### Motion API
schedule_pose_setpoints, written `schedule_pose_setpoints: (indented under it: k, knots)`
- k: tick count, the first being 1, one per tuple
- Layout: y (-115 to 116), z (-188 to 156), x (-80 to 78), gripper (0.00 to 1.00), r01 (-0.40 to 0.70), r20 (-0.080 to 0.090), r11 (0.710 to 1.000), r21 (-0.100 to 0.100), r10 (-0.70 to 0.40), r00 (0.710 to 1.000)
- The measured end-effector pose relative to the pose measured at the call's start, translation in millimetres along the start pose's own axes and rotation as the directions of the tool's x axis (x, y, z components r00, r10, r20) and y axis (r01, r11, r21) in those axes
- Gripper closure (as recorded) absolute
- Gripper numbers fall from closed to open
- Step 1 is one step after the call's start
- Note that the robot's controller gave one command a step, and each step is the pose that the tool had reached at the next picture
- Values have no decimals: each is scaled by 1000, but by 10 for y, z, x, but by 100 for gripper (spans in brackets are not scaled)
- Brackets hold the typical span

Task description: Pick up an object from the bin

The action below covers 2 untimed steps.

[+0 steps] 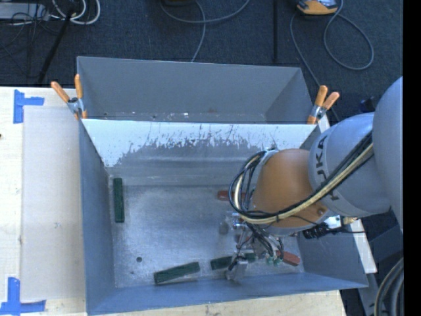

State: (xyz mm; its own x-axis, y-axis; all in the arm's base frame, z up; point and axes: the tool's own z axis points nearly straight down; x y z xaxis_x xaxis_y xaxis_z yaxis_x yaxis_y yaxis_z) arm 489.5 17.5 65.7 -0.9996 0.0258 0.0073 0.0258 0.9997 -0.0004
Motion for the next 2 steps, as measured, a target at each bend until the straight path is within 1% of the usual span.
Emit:
schedule_pose_setpoints:
  k: [1,2]
  knots:
    - [5,-34,-15,100,-1,5,1000,-1,1,1000]
    - [-102,-1561,39,100,6,15,1000,0,-6,1000]
